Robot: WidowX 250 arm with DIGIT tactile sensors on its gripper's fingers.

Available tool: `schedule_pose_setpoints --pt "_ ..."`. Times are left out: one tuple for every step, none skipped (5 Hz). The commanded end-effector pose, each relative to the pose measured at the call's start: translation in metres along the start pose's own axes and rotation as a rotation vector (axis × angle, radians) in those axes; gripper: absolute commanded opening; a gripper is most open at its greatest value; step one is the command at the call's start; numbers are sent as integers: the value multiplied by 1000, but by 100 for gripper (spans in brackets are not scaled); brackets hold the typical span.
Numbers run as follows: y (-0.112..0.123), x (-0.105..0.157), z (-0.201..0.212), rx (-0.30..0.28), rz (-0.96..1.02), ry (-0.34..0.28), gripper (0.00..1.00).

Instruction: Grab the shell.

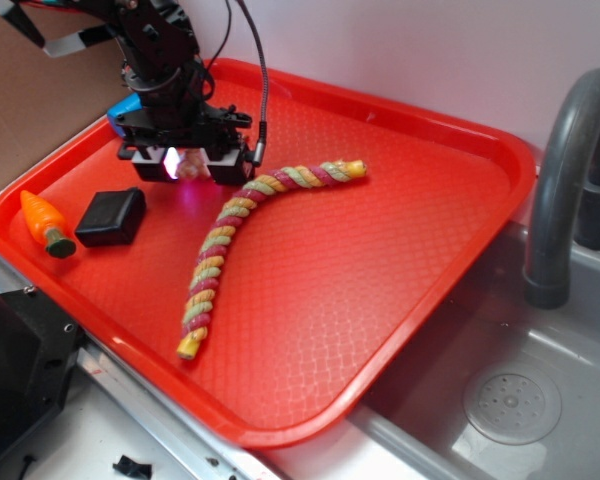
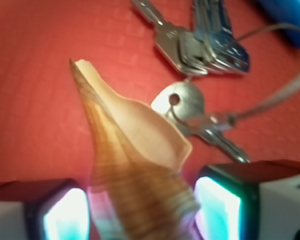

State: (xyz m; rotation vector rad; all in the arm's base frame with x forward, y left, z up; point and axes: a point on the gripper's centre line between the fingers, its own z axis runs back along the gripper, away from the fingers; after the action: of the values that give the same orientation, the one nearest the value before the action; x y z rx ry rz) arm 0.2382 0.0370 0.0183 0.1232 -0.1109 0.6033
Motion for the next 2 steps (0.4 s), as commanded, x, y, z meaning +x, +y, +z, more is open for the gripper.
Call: schedule_pose_setpoints --pt "2 -4 16 6 -5 1 0" --pt "-2 -8 64 -36 -77 31 0"
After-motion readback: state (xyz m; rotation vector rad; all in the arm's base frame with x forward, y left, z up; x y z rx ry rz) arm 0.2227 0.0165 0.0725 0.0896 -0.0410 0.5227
